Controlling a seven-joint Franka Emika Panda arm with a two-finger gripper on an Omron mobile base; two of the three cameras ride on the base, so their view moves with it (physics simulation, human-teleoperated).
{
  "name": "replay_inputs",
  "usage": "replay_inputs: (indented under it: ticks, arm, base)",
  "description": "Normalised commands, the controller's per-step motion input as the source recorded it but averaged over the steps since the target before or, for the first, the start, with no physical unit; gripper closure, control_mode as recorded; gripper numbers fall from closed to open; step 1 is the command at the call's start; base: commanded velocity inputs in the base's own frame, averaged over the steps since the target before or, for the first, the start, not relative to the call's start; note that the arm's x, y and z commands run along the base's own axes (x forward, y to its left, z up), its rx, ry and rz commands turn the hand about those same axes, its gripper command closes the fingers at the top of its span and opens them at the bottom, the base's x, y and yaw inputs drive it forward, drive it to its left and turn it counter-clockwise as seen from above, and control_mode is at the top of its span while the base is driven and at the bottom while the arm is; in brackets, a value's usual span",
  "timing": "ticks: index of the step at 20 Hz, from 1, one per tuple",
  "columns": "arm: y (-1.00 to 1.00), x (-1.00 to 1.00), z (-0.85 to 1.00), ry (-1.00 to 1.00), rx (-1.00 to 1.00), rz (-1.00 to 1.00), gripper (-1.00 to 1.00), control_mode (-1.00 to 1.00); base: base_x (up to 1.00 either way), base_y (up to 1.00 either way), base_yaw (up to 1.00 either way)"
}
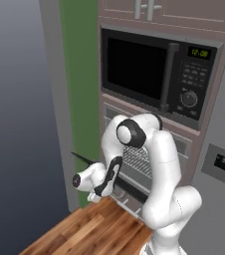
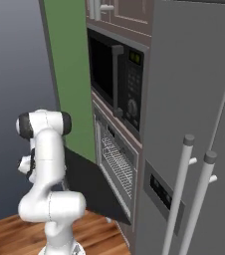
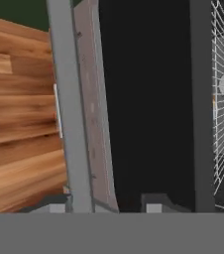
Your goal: Take the baked cake out of the oven and place it on the plate for cooling. Then close the oven door.
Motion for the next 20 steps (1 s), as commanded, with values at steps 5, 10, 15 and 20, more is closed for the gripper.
replay_inputs:
  ticks: [5,10,15,20]
  arm:
    - [0.01,-1.0,0.2,0.02,0.11,0.0,-1.0,-1.0]
    - [0.0,-0.99,0.66,0.12,0.2,0.0,-1.0,-1.0]
    - [-0.05,-0.54,0.77,0.05,0.17,0.0,-1.0,-1.0]
    - [-0.32,0.37,0.32,0.0,0.0,-0.01,-1.0,-1.0]
  base:
    - [0.0,0.0,0.0]
    - [0.0,0.0,0.0]
    - [0.0,0.0,0.0]
    - [0.0,0.0,0.0]
